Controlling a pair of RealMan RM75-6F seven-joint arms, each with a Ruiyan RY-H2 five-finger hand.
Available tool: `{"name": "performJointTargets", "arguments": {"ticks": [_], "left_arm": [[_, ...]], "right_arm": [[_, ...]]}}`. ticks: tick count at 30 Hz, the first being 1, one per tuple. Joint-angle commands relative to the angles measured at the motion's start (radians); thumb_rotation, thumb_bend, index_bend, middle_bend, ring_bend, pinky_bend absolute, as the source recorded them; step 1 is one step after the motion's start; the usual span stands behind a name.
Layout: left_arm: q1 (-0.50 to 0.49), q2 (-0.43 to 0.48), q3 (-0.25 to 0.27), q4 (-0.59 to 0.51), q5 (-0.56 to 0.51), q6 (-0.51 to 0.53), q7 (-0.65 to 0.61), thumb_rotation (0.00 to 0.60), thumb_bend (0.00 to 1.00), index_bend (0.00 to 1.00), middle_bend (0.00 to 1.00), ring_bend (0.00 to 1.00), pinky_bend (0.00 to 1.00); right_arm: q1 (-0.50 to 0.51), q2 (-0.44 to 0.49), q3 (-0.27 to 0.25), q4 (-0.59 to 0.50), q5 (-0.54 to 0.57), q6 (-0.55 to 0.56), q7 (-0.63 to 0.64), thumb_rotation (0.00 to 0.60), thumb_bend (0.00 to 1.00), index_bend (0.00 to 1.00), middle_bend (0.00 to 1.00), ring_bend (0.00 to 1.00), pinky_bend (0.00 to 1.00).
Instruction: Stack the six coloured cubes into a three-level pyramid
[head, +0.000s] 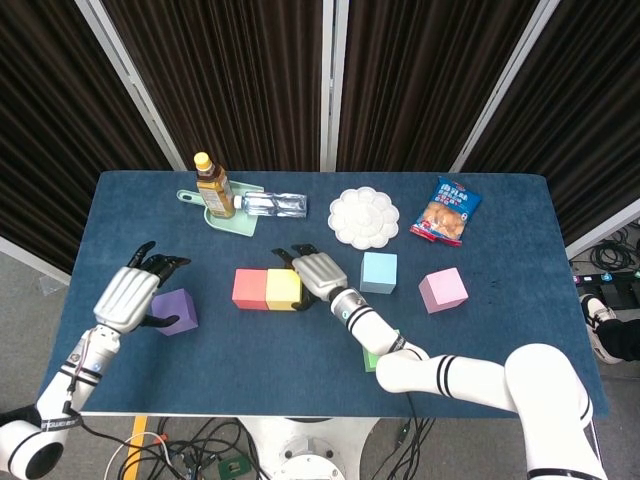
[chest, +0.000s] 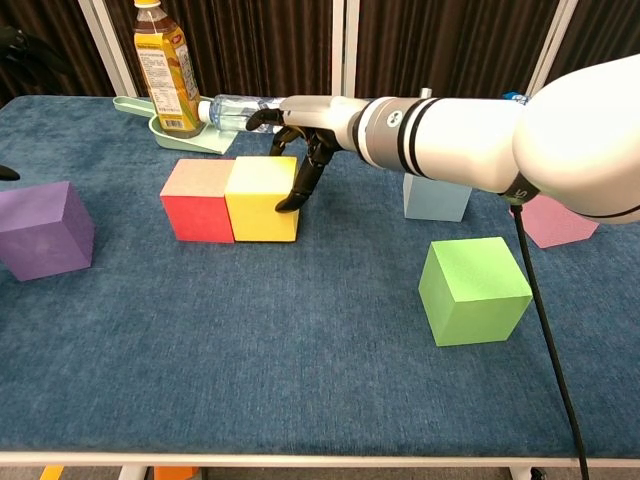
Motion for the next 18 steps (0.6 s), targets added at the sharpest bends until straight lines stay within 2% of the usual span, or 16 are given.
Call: {"name": "performJointTargets", "arguments": {"ticks": [1, 18], "left_arm": [[0.001, 0.0, 0.0, 0.001, 0.002, 0.0, -0.001, 0.6, 0.0, 0.18, 0.21, 0.2, 0.05], [0.007, -0.001, 0.001, 0.009, 0.007, 0.004, -0.016, 0.6, 0.0, 0.18, 0.21, 0.2, 0.05]], "right_arm": [[0.0, 0.0, 0.0, 0.0, 0.001, 0.001, -0.001, 0.6, 0.14, 0.0, 0.32, 0.0, 0.0], [0.012, -0.02, 0.0, 0.014, 0.018, 0.0, -0.013, 0.6, 0.14, 0.0, 0.31, 0.0, 0.0]]}}
